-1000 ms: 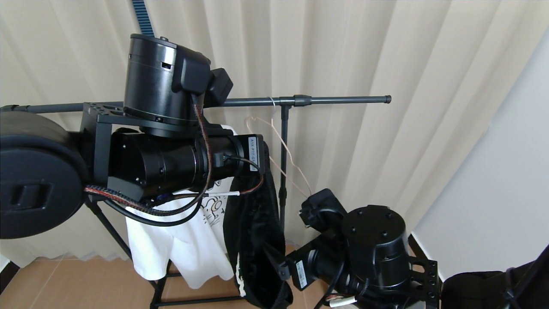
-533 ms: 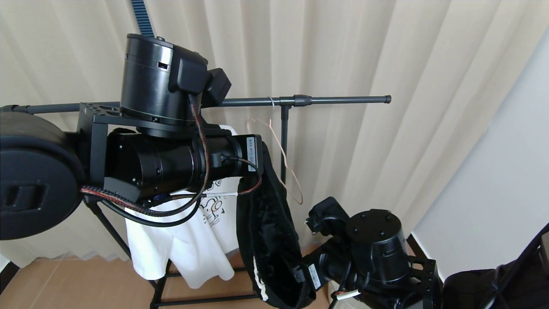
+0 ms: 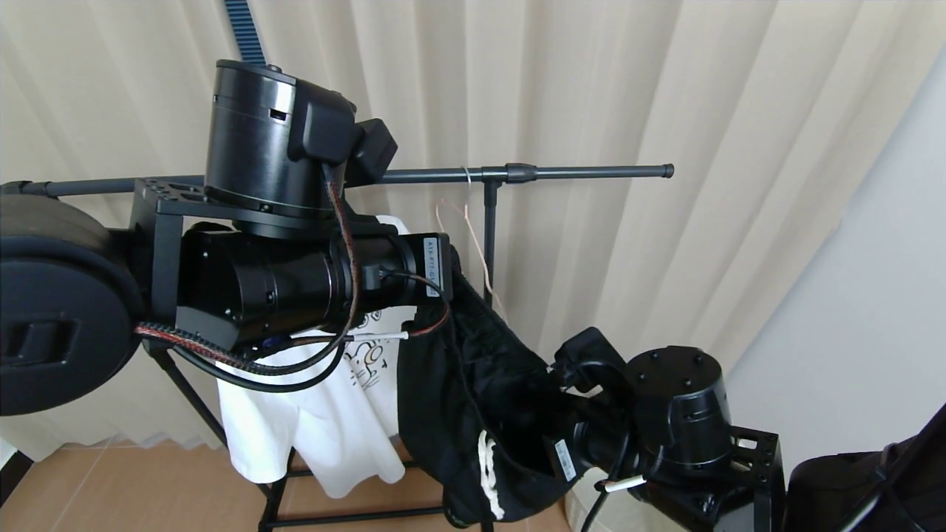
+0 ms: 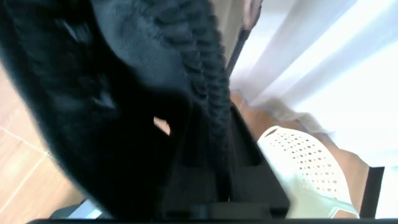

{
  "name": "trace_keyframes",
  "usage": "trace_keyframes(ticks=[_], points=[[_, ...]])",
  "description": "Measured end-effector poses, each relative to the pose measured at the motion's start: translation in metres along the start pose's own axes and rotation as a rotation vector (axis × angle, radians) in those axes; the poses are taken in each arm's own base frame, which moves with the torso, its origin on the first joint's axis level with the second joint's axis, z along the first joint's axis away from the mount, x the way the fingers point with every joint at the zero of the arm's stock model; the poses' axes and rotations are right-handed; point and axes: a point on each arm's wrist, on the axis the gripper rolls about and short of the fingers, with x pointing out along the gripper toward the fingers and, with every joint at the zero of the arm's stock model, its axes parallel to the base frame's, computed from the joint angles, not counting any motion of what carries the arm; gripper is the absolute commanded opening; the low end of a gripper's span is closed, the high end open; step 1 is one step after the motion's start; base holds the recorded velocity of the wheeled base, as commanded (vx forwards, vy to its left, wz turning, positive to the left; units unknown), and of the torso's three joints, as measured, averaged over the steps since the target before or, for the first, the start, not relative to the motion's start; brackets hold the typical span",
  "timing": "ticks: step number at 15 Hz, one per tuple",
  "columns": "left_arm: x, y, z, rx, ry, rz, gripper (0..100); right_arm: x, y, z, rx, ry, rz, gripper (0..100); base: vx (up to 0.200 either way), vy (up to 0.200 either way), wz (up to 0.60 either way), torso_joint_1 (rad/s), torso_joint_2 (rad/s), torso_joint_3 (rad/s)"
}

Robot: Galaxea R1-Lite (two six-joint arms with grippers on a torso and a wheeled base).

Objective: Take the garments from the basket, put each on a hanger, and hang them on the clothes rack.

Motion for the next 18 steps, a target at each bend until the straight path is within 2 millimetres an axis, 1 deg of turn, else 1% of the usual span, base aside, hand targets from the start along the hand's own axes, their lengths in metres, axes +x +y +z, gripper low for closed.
trace_keyframes(ticks=[2, 4, 7, 9, 10, 12, 14, 16, 18], points=[[0.000, 0.002, -0.005, 0.005, 0.018, 0.003, 0, 0.004, -0.013, 0.007, 0.027, -0.021, -0.037, 0, 0.000, 0.000, 0.00, 0.000, 0.00, 0.000], [0.004, 0.008, -0.016, 0.010, 0.057, 0.021, 0, 0.002, -0.033, 0.019, 0.060, -0.055, -0.094, 0, 0.000, 0.000, 0.00, 0.000, 0.00, 0.000], [0.008, 0.016, -0.039, 0.026, 0.144, 0.025, 0, -0.004, -0.067, 0.036, 0.073, -0.110, -0.191, 0, 0.000, 0.000, 0.00, 0.000, 0.00, 0.000], [0.009, 0.020, -0.053, 0.050, 0.190, 0.031, 0, -0.011, -0.079, 0.044, 0.077, -0.140, -0.226, 0, 0.000, 0.000, 0.00, 0.000, 0.00, 0.000], [0.009, 0.022, -0.062, 0.069, 0.220, 0.037, 100, -0.014, -0.085, 0.047, 0.083, -0.155, -0.242, 0, 0.000, 0.000, 0.00, 0.000, 0.00, 0.000], [0.009, 0.024, -0.069, 0.076, 0.246, 0.033, 100, -0.020, -0.092, 0.052, 0.086, -0.175, -0.264, 0, 0.000, 0.000, 0.00, 0.000, 0.00, 0.000], [0.009, 0.025, -0.070, 0.075, 0.248, 0.032, 100, -0.025, -0.097, 0.055, 0.081, -0.191, -0.281, 0, 0.000, 0.000, 0.00, 0.000, 0.00, 0.000], [0.010, 0.024, -0.065, 0.069, 0.231, 0.030, 100, -0.032, -0.100, 0.060, 0.070, -0.212, -0.291, 0, 0.000, 0.000, 0.00, 0.000, 0.00, 0.000], [0.016, 0.022, -0.058, 0.060, 0.215, 0.032, 100, -0.037, -0.100, 0.062, 0.063, -0.225, -0.292, 0, 0.000, 0.000, 0.00, 0.000, 0.00, 0.000]])
